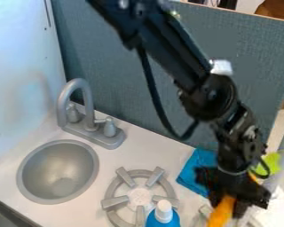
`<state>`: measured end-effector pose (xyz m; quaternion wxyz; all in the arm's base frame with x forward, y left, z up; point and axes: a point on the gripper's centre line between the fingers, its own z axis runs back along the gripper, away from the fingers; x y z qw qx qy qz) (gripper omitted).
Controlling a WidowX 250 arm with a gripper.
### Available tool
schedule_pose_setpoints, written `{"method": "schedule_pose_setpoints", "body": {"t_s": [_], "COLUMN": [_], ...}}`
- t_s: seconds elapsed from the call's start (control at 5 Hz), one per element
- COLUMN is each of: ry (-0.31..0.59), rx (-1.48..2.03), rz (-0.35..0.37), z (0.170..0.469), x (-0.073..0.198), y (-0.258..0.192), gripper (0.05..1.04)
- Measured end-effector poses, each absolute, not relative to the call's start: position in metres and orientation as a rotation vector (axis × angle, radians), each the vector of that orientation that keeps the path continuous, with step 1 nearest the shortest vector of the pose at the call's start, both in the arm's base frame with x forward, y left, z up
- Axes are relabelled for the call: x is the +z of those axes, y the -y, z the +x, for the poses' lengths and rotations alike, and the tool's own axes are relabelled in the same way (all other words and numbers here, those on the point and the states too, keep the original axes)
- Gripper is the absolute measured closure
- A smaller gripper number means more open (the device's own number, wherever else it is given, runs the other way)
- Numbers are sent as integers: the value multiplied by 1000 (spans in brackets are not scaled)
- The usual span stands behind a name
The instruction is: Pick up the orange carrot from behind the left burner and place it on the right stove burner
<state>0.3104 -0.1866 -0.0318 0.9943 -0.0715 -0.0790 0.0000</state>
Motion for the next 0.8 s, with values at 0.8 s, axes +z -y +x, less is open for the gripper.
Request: {"method": "schedule_pose_setpoints", "body": {"t_s": [0.8], "ry": [168], "rx": [214], "rz": [-230], "z": [288], "x": [-74], "y": [198], "gripper": [594]}}
